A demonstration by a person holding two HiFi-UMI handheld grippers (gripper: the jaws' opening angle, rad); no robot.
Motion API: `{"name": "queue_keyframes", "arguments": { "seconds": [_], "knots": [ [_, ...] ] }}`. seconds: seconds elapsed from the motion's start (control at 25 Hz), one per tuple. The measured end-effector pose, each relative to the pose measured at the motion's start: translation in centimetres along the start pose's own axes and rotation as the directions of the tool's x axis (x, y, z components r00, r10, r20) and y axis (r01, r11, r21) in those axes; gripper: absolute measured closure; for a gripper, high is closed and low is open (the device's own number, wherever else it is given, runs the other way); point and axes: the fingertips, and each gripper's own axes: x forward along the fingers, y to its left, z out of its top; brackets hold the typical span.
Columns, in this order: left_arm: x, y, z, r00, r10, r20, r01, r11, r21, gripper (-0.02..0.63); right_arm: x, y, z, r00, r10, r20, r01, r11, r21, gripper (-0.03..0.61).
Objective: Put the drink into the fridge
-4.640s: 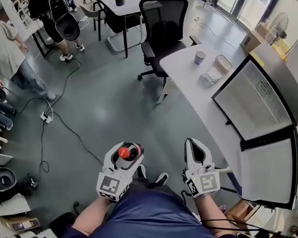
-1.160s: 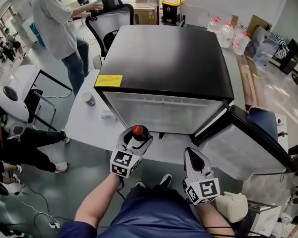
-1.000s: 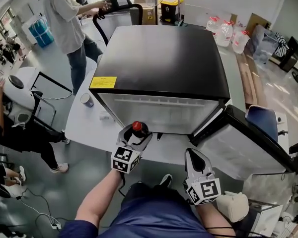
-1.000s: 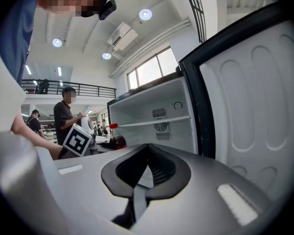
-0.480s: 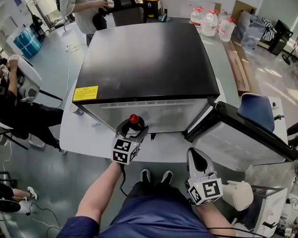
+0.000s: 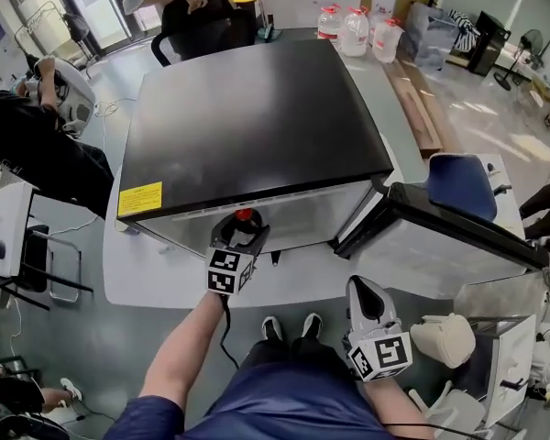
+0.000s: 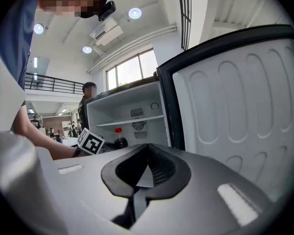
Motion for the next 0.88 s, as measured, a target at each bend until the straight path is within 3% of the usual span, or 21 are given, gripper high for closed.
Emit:
{"name": "queue_keyframes", "arguments": {
  "seconds": [0.88],
  "knots": [
    [7.7,-2.2,1.7,0.994,-0.106,-0.012,0.106,0.994,0.009,0.304,-5.6,-3.6,-1.4,0.964,-0.267,0.000,0.266,0.963,0.052,0.572]
  ]
}}
